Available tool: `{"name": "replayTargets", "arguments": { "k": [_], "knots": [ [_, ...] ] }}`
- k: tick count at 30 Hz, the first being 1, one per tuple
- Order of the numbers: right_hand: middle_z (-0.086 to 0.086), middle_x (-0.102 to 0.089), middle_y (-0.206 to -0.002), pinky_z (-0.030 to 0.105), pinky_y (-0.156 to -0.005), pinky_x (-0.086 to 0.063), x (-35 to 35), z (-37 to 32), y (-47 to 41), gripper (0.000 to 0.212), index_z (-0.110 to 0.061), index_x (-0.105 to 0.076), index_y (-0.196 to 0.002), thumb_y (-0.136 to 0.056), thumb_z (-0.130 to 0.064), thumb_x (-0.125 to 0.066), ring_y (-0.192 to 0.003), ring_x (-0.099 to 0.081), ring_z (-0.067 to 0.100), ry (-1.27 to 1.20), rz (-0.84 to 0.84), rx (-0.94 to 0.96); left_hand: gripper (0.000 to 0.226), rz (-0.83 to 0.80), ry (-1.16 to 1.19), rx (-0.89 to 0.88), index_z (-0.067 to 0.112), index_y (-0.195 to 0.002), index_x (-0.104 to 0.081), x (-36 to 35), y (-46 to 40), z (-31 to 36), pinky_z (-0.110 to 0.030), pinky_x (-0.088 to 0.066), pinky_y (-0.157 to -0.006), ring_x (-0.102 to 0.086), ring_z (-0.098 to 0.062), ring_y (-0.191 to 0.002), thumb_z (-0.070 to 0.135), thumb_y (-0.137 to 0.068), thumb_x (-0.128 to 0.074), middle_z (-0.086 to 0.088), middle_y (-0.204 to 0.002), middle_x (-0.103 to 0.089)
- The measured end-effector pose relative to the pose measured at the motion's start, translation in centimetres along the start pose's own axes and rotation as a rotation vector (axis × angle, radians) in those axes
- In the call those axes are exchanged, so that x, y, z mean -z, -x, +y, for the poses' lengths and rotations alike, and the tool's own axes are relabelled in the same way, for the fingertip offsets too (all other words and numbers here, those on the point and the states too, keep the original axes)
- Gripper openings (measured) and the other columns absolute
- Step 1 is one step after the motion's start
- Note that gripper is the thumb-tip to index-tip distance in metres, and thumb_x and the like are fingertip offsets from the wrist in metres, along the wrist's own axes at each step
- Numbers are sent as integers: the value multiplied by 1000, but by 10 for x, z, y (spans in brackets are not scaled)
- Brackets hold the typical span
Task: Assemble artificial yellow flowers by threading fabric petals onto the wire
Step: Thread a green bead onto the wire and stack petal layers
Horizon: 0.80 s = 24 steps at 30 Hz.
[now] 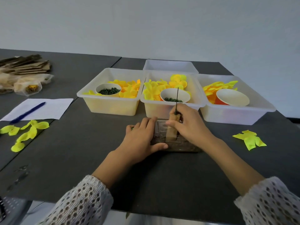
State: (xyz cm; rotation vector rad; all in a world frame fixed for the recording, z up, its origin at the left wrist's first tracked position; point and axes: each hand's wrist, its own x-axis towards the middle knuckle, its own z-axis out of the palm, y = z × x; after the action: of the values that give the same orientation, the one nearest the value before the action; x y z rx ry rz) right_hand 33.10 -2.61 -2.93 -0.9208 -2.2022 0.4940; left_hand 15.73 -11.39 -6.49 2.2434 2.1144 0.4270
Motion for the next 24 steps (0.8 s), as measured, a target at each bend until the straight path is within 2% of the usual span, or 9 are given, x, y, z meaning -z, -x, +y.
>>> {"name": "replayTargets", "arguments": {
  "k": [6, 9, 13, 15, 17, 19, 21, 23, 24],
  "knots": [
    [-6, -59, -72, 13, -61, -39, 2, -5, -1, 24, -17, -57, -78, -74, -22, -80, -68, -53, 3, -53, -47, -42, 103, -2, 5, 10, 25, -152, -9, -2, -2, 0, -49, -34, -105, -40, -22, -135, 83, -73, -38, 1, -152, -30],
    [-2, -62, -76, 27, -67, -46, 4, -7, 0, 20, -16, -60, -79, -77, -24, -78, -72, -58, 11, -76, -102, -104, 103, -12, 0, 19, 24, -153, -8, -1, -1, 1, -49, -33, -106, -38, -22, -135, 82, -75, -41, 1, -152, -29],
    [2, -61, -84, 32, -75, -47, 6, -7, -1, 21, -14, -62, -80, -75, -27, -79, -83, -59, 15, -100, -110, -118, 100, -127, 45, 16, 24, -154, -6, 12, -3, 3, -51, -27, -112, -32, -23, -140, 76, -81, -50, -1, -154, -24],
    [3, -56, -93, 35, -79, -46, 6, -5, -1, 24, -16, -62, -83, -75, -32, -79, -92, -54, 18, -47, -96, -154, 93, -261, 184, 38, 25, -154, -13, 29, -8, -1, -53, -25, -115, -30, -23, -141, 73, -84, -49, -2, -155, -26],
    [0, -54, -93, 33, -77, -44, 5, -4, 0, 24, -21, -60, -83, -75, -35, -78, -93, -52, 17, -21, -89, -182, 74, -283, 315, 32, 26, -148, -35, 49, -16, -12, -53, -32, -113, -35, -23, -137, 67, -88, -46, -3, -148, -39],
    [-6, -55, -92, 30, -75, -42, 4, -6, 3, 24, -26, -59, -84, -74, -38, -78, -91, -51, 12, 8, -95, -172, 53, -139, 333, 23, 24, -135, -56, 68, -27, -31, -46, -38, -108, -46, -21, -128, 56, -94, -48, -4, -137, -52],
    [-14, -54, -97, 26, -76, -44, 8, -4, 6, 29, -31, -60, -94, -73, -45, -74, -91, -52, 3, -18, -85, -167, 35, 60, 324, 63, 19, -125, -66, 84, -43, -58, -36, -42, -99, -55, -20, -117, 39, -100, -51, -5, -126, -61],
    [-19, -57, -100, 22, -74, -45, 19, 3, 11, 33, -42, -58, -103, -73, -58, -60, -90, -55, -2, -139, 20, -222, 26, 234, 288, 155, 17, -118, -69, 96, -62, -93, -31, -44, -88, -59, -21, -108, 26, -102, -49, -5, -119, -64],
    [-19, -60, -98, 22, -73, -45, 26, 8, 13, 28, -45, -58, -101, -76, -60, -55, -89, -57, -3, -203, 130, -257, 26, 287, 249, 219, 17, -116, -69, 102, -72, -111, -31, -45, -85, -60, -22, -105, 22, -103, -47, -6, -118, -65]
  ]
}}
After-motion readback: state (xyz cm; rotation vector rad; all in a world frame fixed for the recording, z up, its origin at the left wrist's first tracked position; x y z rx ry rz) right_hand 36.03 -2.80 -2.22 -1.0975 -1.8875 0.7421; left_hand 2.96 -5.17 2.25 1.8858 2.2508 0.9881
